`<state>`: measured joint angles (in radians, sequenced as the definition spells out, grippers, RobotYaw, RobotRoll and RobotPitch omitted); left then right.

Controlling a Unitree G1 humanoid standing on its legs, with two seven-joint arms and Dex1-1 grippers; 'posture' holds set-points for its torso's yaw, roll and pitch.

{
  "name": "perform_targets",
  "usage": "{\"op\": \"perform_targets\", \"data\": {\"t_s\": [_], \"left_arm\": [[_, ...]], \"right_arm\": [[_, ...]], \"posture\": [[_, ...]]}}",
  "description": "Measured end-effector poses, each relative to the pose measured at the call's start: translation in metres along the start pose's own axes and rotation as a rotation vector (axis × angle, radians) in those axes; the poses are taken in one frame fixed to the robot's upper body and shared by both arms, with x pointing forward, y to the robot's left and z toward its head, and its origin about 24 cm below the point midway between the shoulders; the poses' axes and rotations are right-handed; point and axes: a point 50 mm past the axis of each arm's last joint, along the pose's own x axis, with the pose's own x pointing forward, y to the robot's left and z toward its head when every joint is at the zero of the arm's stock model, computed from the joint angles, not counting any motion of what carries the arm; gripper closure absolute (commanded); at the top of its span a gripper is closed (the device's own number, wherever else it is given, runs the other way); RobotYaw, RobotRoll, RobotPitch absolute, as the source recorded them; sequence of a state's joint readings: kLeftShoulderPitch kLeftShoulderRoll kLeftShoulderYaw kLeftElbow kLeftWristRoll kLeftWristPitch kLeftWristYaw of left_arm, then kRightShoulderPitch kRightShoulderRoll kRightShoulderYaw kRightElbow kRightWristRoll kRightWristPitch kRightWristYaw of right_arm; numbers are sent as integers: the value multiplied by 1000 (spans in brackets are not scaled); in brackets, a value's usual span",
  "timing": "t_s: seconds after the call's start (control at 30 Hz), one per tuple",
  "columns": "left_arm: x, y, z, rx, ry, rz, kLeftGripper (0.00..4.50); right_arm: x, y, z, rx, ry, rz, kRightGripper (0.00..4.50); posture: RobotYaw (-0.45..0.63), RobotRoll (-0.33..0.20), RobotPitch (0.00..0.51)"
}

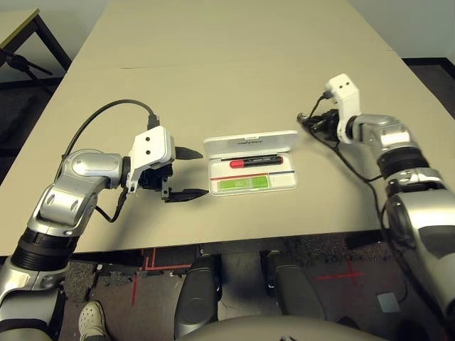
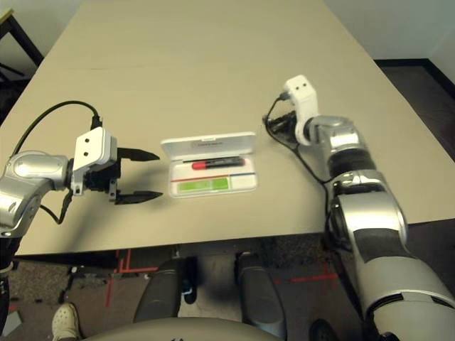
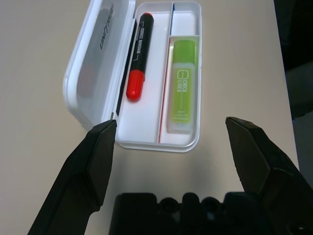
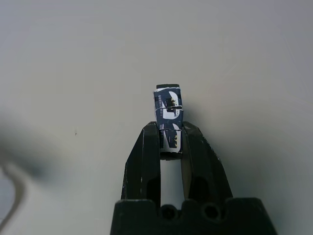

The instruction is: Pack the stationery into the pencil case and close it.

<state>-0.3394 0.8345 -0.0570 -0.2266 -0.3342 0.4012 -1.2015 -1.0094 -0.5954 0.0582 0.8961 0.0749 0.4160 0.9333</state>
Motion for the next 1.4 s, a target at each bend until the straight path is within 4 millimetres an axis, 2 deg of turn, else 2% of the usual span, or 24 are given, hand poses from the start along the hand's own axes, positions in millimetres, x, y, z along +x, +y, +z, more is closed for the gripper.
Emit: {"op": "perform_targets", "data": {"t_s": [0.13,0.23,0.4,0.6,0.77,0.97,1.07,1.4], "left_arm": [[0,1,0,4,-2,1,0],[0,1,0,10,-5,1,0],[0,2,1,21,-9,3,0],[-1,5,-2,9,-8,12,0],[-1,5,-1,12,-9,12,0],[-2,5,-1,13,-6,14,0],[-2,5,-1,12,-5,13,0],[-2,5,-1,4,-1,19,0]], "right_arm": [[-36,-3,13,-91,9,143,4188],[-58,6,15,-146,39,281,4188],[-70,31,12,-239,84,503,4188],[-62,53,7,-371,107,619,4188],[-35,78,-3,-455,100,703,4188],[-8,95,-12,-554,86,710,4188],[-2,98,-22,-551,103,728,4188],[-3,99,-23,-557,114,753,4188]], "posture": [[-2,0,173],[-12,0,172],[-17,0,170],[-10,0,166],[5,0,162],[20,0,166],[23,0,168],[12,0,160]]}}
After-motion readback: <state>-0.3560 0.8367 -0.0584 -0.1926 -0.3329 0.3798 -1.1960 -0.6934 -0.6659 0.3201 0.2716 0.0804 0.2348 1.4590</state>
